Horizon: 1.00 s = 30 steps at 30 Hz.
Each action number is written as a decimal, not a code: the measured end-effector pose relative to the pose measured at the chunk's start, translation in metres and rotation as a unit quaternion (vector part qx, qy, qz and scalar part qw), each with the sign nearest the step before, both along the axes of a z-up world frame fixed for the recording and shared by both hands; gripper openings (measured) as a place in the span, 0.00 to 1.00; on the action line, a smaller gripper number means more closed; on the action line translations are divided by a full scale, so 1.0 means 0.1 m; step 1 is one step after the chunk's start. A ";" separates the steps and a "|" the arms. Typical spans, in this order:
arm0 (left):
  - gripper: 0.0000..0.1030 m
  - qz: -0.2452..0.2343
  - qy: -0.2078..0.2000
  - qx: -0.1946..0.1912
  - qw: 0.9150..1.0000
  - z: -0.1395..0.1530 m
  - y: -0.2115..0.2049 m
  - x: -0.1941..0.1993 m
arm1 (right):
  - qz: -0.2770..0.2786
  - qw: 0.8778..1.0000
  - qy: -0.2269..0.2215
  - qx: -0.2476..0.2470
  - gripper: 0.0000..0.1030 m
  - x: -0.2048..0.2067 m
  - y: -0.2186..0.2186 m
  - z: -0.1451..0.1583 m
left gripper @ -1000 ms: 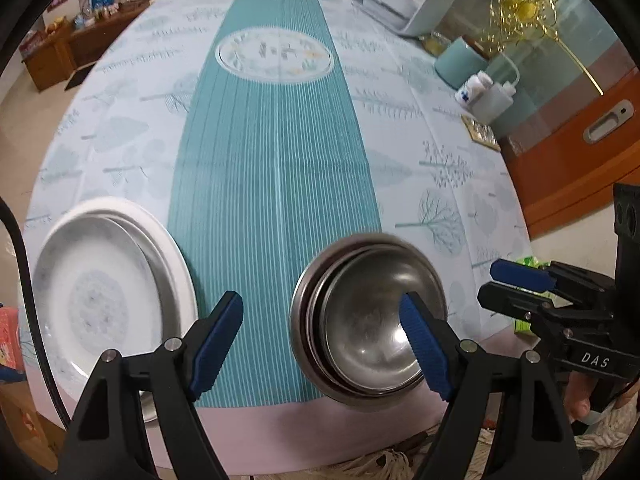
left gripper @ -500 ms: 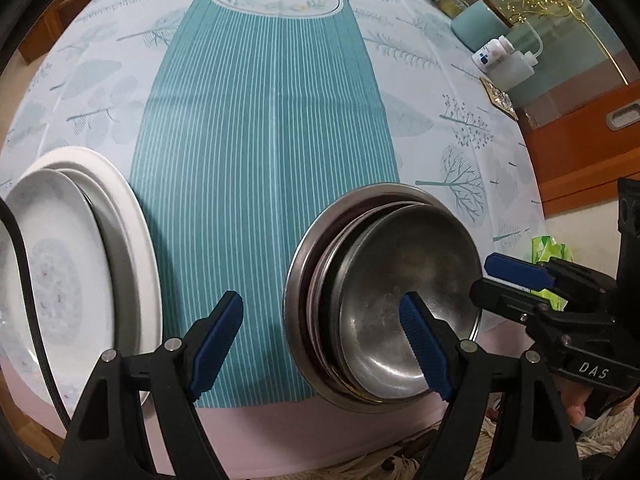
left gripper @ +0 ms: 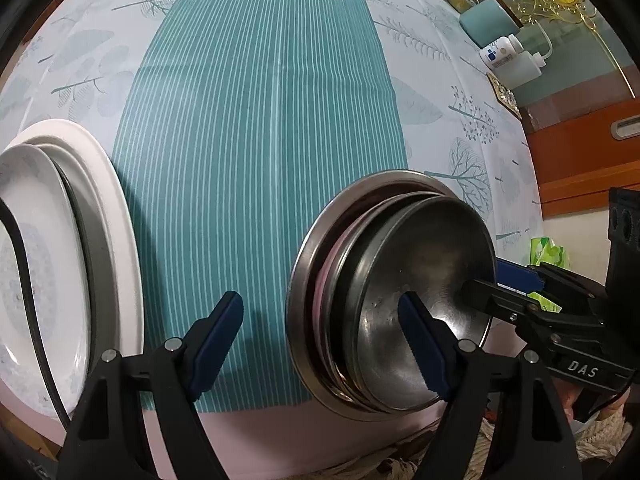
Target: Organize plates and bowls
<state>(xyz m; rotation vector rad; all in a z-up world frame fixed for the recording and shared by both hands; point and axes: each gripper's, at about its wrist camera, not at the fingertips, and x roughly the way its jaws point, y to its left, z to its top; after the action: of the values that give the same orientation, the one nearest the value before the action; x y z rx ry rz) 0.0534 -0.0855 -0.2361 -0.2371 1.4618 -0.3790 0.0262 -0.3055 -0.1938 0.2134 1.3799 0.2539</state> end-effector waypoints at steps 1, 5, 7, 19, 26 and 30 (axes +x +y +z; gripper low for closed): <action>0.73 -0.002 0.003 -0.002 1.000 -0.01 0.00 0.00 | -0.001 1.000 0.003 -0.002 0.44 0.00 0.00 -0.02; 0.59 -0.014 0.017 -0.006 1.000 -0.07 -0.03 -0.01 | -0.008 1.000 0.019 0.011 0.44 0.02 -0.03 -0.11; 0.48 -0.015 0.026 -0.007 1.000 -0.11 -0.04 -0.02 | -0.011 0.999 0.027 0.020 0.44 0.03 -0.05 -0.14; 0.34 0.007 0.055 -0.037 0.998 -0.15 -0.02 -0.08 | -0.044 0.993 0.071 0.081 0.33 -0.02 -0.14 -0.23; 0.34 0.014 0.040 -0.032 0.999 -0.03 0.04 -0.16 | -0.038 0.993 0.074 0.078 0.32 -0.05 -0.06 -0.16; 0.35 0.026 0.028 -0.028 0.999 0.11 0.13 -0.26 | -0.029 0.994 0.071 0.080 0.32 -0.06 0.02 -0.07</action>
<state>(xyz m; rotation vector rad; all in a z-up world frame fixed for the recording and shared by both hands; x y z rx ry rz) 0.0278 -0.0721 -0.2256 -0.3319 1.4975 -0.3746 0.0197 -0.3039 -0.2009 0.4114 1.4922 0.3054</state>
